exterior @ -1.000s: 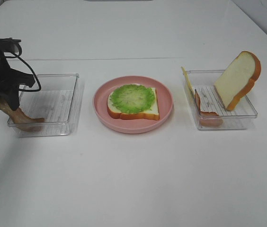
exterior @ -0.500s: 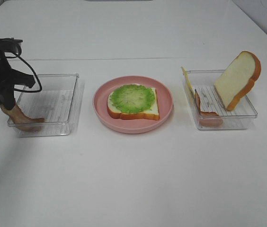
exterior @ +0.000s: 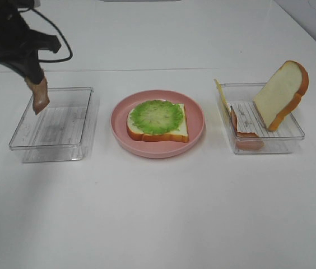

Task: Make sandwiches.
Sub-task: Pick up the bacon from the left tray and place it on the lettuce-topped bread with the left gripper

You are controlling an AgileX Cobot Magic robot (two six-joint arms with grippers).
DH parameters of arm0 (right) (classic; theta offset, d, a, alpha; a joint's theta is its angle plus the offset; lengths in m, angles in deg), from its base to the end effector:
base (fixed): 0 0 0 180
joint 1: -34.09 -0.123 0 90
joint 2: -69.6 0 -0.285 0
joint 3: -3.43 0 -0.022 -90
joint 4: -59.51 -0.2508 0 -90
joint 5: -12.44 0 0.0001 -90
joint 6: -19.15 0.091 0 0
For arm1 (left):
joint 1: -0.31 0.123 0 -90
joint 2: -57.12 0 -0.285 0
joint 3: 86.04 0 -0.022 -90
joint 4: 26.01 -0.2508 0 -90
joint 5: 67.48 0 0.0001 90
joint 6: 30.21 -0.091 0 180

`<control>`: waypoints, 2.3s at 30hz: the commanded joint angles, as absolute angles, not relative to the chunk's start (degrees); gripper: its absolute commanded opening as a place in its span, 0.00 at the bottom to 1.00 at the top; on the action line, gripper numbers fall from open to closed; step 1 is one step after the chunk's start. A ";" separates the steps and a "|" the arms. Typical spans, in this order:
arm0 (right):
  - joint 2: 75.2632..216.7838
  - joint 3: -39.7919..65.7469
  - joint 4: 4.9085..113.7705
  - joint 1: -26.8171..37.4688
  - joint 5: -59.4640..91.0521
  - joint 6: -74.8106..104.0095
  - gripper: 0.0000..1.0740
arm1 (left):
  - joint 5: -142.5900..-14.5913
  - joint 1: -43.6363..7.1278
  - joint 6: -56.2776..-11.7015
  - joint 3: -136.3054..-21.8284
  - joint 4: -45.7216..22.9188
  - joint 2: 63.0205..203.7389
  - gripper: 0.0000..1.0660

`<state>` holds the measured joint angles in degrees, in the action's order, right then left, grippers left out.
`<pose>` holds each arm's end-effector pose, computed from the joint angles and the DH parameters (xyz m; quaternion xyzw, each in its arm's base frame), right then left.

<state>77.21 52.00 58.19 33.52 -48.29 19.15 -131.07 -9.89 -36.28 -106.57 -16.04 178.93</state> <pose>-0.0053 0.0018 0.2774 -0.0047 0.8522 0.0141 0.5231 0.4152 -0.0890 0.2510 0.1120 0.9816 -0.0869 0.1281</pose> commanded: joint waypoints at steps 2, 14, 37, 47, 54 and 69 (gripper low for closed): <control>76.47 52.17 58.54 33.46 -47.95 19.56 0.88 | -132.85 -13.38 -34.73 -112.47 -13.35 178.53 0.00; 76.47 52.17 58.54 33.46 -47.95 19.56 0.88 | -132.16 -22.38 -32.39 -125.48 -7.16 184.43 0.00; 76.47 52.17 58.54 33.46 -47.95 19.56 0.88 | -126.72 -29.26 -33.02 -137.91 7.62 204.20 0.00; 76.47 52.17 58.54 33.46 -47.95 19.56 0.88 | -127.35 -29.08 -34.28 -137.91 3.04 207.06 0.00; 76.47 52.17 58.54 33.46 -47.95 19.56 0.88 | -128.27 -29.08 -34.05 -137.91 -3.84 207.06 0.00; 76.47 52.17 58.54 33.46 -47.95 19.56 0.88 | -129.47 -29.08 -32.79 -137.91 -16.39 207.29 0.00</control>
<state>77.21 52.00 58.19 33.52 -48.29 19.15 -129.18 -28.91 -33.19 -137.57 -15.99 207.12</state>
